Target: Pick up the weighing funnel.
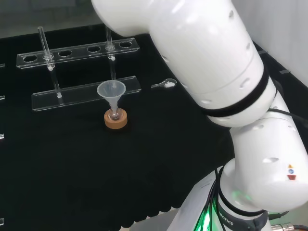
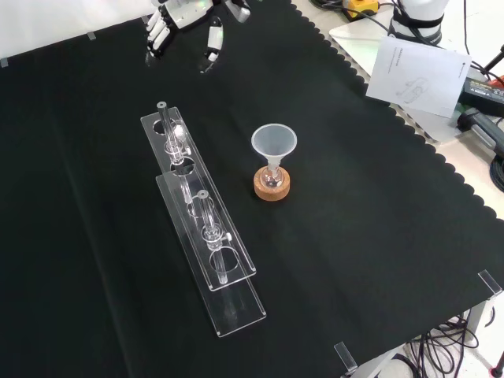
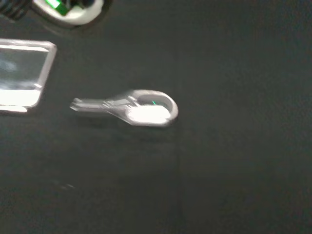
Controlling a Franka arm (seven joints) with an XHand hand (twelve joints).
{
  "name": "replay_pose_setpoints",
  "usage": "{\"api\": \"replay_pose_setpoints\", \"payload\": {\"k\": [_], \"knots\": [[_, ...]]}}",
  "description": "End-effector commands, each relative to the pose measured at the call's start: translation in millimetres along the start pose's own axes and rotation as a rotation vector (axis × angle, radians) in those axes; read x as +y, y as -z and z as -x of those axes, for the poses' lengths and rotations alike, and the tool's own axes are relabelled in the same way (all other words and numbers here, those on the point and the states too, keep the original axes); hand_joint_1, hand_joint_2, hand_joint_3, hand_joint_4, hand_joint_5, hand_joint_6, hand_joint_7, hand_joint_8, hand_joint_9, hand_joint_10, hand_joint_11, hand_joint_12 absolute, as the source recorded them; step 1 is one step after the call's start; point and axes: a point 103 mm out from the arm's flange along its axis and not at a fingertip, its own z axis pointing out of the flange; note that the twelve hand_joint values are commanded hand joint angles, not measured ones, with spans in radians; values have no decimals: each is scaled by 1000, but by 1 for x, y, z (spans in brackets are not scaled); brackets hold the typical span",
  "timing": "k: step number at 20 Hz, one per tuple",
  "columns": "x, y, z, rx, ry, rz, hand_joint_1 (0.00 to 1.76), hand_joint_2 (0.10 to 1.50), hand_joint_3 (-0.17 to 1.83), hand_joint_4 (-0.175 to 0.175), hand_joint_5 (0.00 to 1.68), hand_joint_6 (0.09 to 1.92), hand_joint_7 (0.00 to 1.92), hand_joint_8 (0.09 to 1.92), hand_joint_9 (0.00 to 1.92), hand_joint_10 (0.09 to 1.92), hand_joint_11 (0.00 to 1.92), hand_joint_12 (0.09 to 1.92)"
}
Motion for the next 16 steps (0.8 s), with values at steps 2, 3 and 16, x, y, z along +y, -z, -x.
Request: {"api": "replay_pose_setpoints", "payload": {"k": [2, 3, 16], "knots": [[27, -48, 2, 23, 57, -58, 837, 635, 496, -47, 570, 87, 371, 688, 648, 560, 453, 1337], [28, -50, 2, 20, 58, -62, 837, 635, 497, -47, 570, 87, 371, 688, 648, 560, 454, 1337], [57, -89, -6, -30, 83, -115, 846, 627, 508, -42, 585, 87, 378, 692, 653, 560, 457, 1334]]}}
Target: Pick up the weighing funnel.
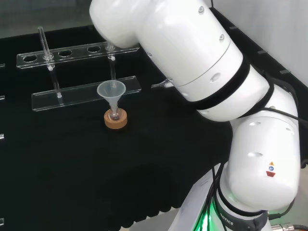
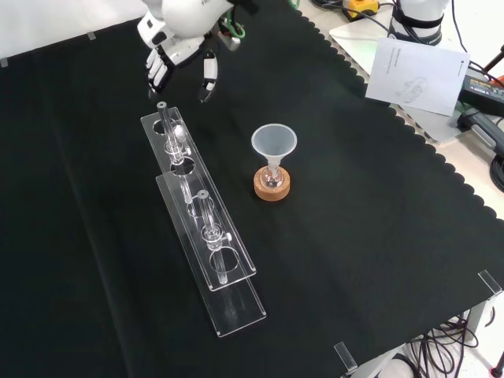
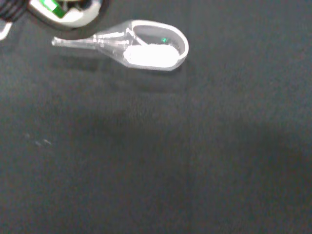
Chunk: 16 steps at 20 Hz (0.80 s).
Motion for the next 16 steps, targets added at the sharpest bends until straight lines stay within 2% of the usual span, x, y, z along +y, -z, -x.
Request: {"api": "replay_pose_setpoints", "payload": {"k": [1, 12, 16], "knots": [[20, -21, -3, -20, 20, -27, 848, 626, 509, -42, 586, 87, 379, 692, 653, 560, 457, 1334], [38, -39, -3, -89, 23, -52, 868, 620, 518, -27, 637, 95, 405, 695, 665, 560, 463, 1329], [47, -42, -4, -110, 24, -58, 905, 599, 546, -17, 679, 160, 434, 677, 688, 542, 479, 1316]]}}
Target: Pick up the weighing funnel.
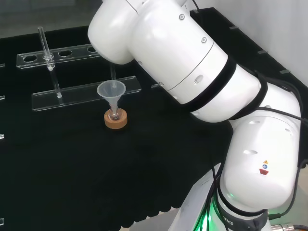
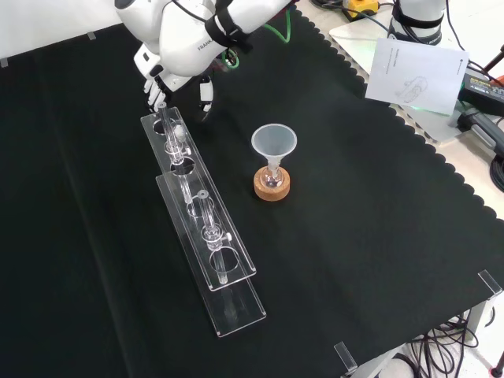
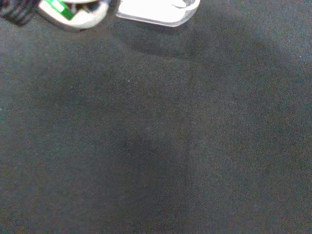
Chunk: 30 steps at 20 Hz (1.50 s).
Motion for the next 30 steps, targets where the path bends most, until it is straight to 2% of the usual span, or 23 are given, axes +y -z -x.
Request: {"api": "replay_pose_setpoints", "payload": {"k": [1, 5, 11, 17, 30], "knots": [[12, -5, -1, -28, -1, -4, 912, 590, 563, -14, 675, 212, 445, 667, 697, 530, 485, 1308], [18, -9, -1, -37, -7, -11, 922, 576, 591, -7, 634, 429, 464, 657, 715, 510, 495, 1302], [21, -12, -1, -40, -8, -13, 929, 573, 601, 9, 670, 592, 488, 664, 738, 513, 506, 1303], [24, -18, -3, -48, -5, -18, 936, 573, 603, 16, 723, 640, 503, 668, 753, 515, 513, 1301], [31, -25, -6, -40, 6, -18, 945, 578, 612, 16, 721, 694, 513, 665, 765, 507, 522, 1296]]}}
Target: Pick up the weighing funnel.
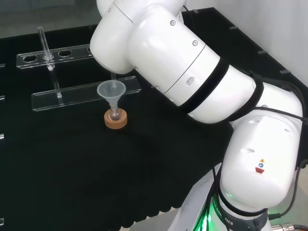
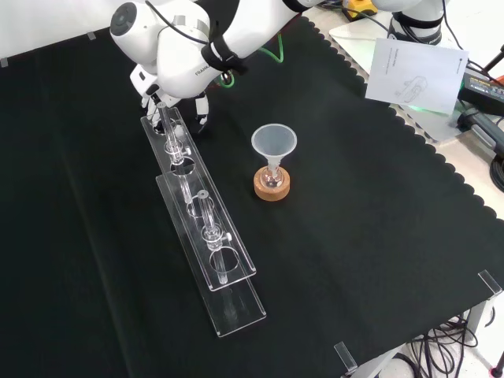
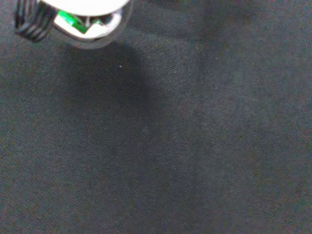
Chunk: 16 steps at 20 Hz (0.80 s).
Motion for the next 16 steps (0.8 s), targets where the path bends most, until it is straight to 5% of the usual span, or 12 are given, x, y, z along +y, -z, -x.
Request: {"api": "replay_pose_setpoints", "payload": {"k": [1, 12, 15, 16], "knots": [[2, -3, -1, 1, 4, 4, 945, 578, 612, 16, 723, 696, 514, 665, 765, 507, 523, 1296], [5, -4, -2, 4, -1, -1, 956, 599, 625, 26, 797, 730, 519, 667, 771, 507, 535, 1293], [4, -3, -2, -1, -7, 3, 959, 613, 635, 45, 908, 723, 522, 668, 778, 505, 540, 1288], [3, -3, -1, -1, -10, 10, 999, 697, 550, 93, 993, 756, 526, 671, 781, 506, 542, 1289]]}}
